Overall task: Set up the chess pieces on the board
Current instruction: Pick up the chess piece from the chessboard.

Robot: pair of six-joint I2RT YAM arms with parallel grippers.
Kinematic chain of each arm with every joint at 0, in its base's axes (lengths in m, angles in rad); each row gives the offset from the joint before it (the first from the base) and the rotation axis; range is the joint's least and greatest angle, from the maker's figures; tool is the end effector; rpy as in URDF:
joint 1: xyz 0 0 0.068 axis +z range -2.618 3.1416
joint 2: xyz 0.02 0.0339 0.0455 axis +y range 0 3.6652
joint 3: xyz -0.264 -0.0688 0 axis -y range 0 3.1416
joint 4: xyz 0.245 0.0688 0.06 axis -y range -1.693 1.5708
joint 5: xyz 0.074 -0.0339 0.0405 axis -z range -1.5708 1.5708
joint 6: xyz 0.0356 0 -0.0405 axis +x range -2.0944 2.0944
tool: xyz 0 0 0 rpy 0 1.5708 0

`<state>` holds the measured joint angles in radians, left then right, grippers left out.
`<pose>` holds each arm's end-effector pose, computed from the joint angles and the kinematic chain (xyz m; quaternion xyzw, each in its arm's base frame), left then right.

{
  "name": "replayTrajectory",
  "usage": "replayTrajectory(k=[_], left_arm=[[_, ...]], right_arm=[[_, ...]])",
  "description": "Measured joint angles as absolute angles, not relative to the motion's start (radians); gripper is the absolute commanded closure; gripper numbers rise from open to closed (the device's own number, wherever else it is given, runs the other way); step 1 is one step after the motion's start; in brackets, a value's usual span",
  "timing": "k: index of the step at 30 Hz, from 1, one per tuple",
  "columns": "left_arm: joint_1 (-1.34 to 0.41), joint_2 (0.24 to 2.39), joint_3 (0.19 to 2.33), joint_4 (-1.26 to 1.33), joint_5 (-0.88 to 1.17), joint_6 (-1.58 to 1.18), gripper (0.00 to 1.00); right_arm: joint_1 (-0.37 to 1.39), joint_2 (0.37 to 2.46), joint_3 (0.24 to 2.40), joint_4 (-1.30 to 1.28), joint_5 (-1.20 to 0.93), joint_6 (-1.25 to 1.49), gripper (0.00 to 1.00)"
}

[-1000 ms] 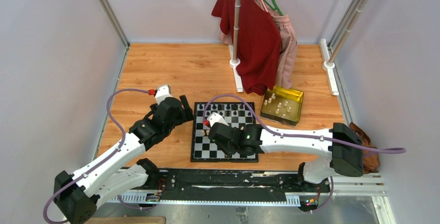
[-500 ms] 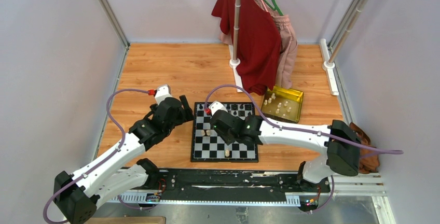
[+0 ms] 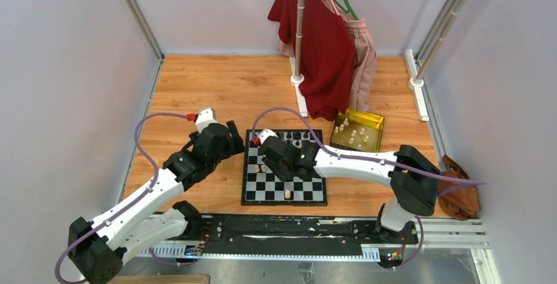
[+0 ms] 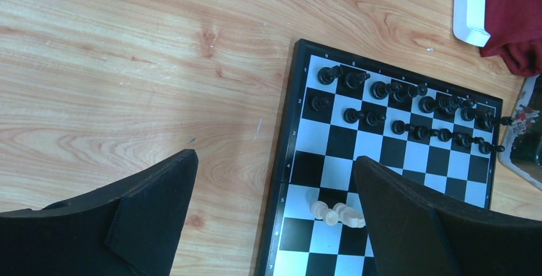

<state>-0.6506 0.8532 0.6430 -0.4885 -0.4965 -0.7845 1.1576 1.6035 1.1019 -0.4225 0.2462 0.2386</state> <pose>0.1528 -0.0950 0.2522 -0.1623 0.8697 -0.1014 0.4549 0.1435 0.3058 0.2256 -0.3824 0.8607 0.1135 0.3164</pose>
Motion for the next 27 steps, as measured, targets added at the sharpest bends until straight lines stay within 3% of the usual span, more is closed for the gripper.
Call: replayTrajectory(k=[9, 27], left_arm=[[-0.637, 0.852, 0.631, -0.488, -0.490, -0.781, 0.00], [-0.614, 0.846, 0.609, -0.477, -0.472, -0.773, 0.00]], right_arm=[[1.138, 1.653, 1.123, -0.403, 0.223, 0.233, 0.59], [1.104, 1.706, 1.123, -0.373, 0.184, 0.217, 0.73]])
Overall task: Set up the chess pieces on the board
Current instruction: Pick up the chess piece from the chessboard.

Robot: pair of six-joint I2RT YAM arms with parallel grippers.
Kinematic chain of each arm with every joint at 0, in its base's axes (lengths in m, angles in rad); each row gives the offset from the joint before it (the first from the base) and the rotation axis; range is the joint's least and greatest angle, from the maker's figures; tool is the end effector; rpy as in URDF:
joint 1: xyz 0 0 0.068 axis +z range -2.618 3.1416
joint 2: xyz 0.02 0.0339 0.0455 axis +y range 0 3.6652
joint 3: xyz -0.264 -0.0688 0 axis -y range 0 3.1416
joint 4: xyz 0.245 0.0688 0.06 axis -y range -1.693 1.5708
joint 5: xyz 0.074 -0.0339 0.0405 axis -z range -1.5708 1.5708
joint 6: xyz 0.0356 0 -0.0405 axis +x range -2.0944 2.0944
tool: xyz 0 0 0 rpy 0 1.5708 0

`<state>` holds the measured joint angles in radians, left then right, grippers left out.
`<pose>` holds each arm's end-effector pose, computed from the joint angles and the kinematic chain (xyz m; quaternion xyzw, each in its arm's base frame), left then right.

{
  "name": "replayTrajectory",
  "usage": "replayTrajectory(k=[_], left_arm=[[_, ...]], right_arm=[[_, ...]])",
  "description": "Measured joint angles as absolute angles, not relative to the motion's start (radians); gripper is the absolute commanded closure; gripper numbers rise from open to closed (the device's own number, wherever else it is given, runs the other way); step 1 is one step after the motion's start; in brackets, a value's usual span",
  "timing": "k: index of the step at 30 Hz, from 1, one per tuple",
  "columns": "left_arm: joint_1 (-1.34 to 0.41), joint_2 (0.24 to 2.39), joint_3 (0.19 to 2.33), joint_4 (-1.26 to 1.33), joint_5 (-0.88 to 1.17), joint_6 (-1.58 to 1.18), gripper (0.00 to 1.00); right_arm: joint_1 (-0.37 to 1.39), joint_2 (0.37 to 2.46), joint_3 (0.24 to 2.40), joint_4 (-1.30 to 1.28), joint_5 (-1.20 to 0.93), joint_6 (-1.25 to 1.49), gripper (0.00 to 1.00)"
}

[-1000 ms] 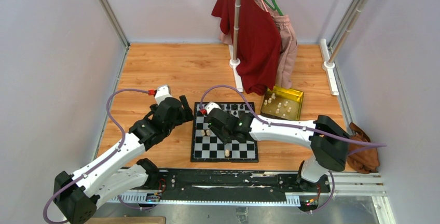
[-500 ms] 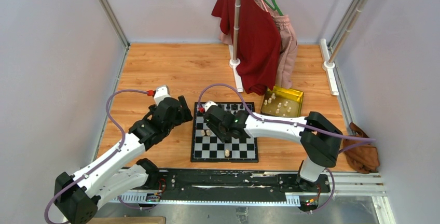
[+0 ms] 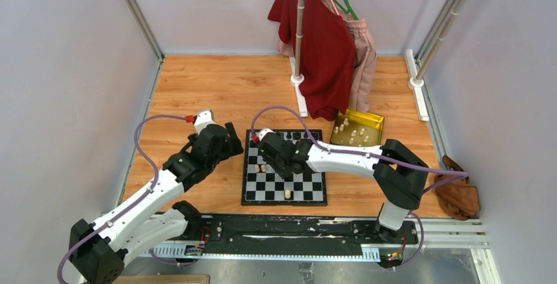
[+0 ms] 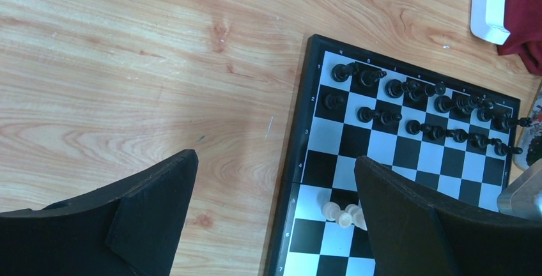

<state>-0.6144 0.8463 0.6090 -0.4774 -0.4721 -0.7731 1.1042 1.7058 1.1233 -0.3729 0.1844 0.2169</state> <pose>0.1541 -0.0889 0.2426 -0.1669 0.8741 -0.0945 0.4463 0.1660 0.3151 0.2014 -0.3822 0.8691 0.1157 0.2920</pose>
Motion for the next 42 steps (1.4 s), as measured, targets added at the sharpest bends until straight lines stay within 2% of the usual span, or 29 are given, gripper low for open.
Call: replayTrajectory(k=[10, 42], left_arm=[[-0.610, 0.841, 0.607, -0.475, -0.469, -0.773, 0.00], [-0.604, 0.840, 0.604, -0.475, -0.467, -0.774, 0.00]], right_arm=[[1.104, 1.707, 1.124, -0.366, 0.179, 0.212, 0.88], [1.152, 1.573, 1.092, -0.408, 0.096, 0.248, 0.90]])
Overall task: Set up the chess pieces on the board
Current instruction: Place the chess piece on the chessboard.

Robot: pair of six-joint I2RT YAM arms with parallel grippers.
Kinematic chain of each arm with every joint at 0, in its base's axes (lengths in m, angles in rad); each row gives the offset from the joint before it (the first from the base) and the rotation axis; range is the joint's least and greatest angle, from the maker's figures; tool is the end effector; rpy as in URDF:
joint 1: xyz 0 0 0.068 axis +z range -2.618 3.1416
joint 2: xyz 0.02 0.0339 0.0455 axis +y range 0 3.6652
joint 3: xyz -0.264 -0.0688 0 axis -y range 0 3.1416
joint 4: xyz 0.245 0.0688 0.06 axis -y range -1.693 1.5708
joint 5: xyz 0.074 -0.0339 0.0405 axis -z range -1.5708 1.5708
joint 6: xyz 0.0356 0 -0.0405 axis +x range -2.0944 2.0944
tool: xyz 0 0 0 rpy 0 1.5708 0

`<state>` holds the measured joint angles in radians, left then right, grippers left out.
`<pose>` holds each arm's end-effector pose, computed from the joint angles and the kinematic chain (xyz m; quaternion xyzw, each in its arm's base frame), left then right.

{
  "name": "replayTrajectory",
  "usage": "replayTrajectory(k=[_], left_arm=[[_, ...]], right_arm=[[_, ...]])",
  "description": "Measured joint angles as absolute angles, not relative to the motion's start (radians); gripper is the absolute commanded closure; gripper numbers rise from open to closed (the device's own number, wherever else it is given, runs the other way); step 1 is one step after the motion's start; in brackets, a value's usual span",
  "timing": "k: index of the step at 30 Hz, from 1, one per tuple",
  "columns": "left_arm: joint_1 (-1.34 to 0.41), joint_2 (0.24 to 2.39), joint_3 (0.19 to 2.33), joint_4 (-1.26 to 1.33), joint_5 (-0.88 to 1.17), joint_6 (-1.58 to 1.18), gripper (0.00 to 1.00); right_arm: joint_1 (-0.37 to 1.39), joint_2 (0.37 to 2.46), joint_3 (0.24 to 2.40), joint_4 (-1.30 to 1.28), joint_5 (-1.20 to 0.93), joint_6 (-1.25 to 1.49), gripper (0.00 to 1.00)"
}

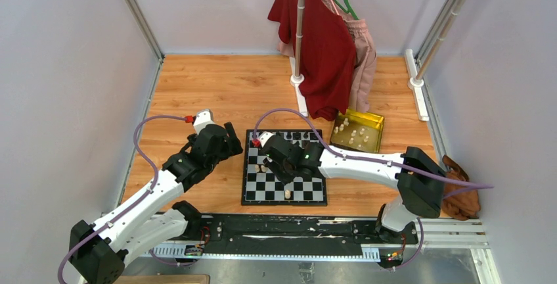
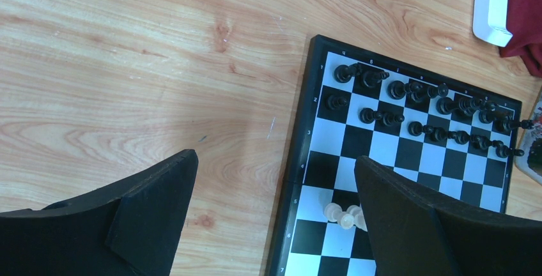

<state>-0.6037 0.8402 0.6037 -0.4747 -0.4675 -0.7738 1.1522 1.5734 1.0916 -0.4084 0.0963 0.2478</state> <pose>0.1542 -0.0868 0.2420 -0.1713 0.8729 -0.0951 0.4468 0.1391 0.3042 0.2321 -0.3970 0.8539 0.1801 0.2842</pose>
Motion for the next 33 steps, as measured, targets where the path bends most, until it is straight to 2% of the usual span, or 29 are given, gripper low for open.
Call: replayTrajectory(k=[33], left_arm=[[-0.603, 0.862, 0.604, -0.476, -0.467, -0.782, 0.00]], right_arm=[[1.217, 1.566, 1.039, -0.427, -0.027, 0.249, 0.89]])
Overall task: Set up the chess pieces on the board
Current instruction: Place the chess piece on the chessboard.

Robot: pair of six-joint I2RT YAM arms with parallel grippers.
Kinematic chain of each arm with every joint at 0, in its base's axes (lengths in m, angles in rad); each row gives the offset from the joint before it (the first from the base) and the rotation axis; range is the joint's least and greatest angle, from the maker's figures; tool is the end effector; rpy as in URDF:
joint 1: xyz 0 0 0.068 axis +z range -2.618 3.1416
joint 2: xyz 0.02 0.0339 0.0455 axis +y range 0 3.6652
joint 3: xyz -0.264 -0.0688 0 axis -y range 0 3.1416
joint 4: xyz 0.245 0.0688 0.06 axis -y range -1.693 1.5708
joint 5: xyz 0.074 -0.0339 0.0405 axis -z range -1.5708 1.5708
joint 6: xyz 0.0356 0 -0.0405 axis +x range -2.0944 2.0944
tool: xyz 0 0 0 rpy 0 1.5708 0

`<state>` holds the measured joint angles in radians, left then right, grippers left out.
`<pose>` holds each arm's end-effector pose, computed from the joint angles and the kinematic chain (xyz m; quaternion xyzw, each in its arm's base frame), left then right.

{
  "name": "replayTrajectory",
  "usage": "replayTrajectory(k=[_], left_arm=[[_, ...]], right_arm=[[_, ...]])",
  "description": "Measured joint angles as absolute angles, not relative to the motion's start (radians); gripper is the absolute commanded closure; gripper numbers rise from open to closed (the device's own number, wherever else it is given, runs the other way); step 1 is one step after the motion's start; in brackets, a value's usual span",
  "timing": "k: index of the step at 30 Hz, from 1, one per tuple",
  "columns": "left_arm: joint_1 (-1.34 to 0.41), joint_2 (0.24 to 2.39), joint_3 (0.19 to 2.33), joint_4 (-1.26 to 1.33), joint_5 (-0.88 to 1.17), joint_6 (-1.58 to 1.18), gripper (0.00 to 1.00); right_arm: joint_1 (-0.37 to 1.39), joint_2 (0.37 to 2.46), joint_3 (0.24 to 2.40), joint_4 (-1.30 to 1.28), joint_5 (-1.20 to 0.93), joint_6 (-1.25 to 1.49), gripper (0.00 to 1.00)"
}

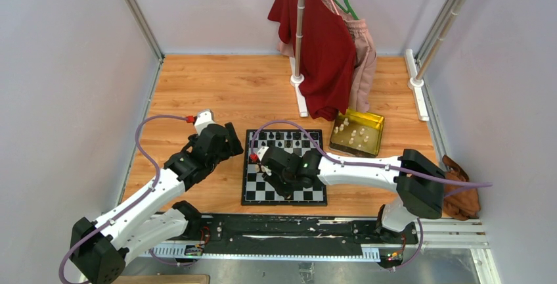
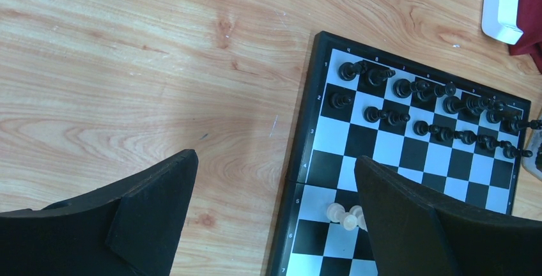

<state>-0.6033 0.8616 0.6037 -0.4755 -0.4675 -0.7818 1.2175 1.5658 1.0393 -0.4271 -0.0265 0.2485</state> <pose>0.1564 -0.0883 0.2386 -0.1730 0.8768 -0.0897 0.4395 0.1112 0.3044 0.2169 -0.4473 0.8412 0.2126 0.2173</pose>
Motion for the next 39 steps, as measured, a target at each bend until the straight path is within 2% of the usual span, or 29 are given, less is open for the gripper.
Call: replayTrajectory(k=[24, 26, 32, 39], left_arm=[[-0.603, 0.862, 0.604, -0.476, -0.467, -0.785, 0.00], [-0.603, 0.862, 0.604, -0.476, -0.467, -0.785, 0.00], [-0.603, 0.862, 0.604, -0.475, -0.467, -0.785, 0.00], [-0.603, 0.862, 0.604, -0.475, -0.467, -0.786, 0.00]], right_arm=[[1.222, 1.617, 1.034, -0.402, -0.045, 0.238, 0.86], [1.223, 1.617, 1.034, -0.402, -0.045, 0.238, 0.84], [1.223, 1.617, 1.034, -0.402, -0.045, 0.233, 0.67], [1.223, 1.617, 1.034, -0.404, -0.045, 0.215, 0.62]])
